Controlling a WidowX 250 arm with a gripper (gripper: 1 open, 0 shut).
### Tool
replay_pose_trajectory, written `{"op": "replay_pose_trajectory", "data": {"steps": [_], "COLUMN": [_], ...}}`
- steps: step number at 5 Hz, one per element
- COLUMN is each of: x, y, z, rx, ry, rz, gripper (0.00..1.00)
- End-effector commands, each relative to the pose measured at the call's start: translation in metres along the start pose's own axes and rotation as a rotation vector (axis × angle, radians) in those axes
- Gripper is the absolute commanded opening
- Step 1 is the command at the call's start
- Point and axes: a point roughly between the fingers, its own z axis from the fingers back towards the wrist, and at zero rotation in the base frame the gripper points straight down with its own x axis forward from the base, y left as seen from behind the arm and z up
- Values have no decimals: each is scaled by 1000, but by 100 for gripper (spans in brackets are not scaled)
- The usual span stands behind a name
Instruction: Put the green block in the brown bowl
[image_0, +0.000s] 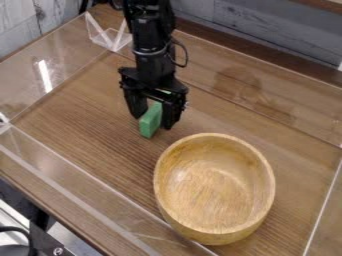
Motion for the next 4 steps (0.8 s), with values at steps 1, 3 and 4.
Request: {"op": "replay_pose_trajectory", "data": {"steps": [1,3,4], "x": [10,12,13], "y": [4,5,3], "z": [7,-2,-1], "rx": [18,20,20], "ry": [-51,-49,-50], "rz": [0,-7,-13], "gripper": [100,0,0]}}
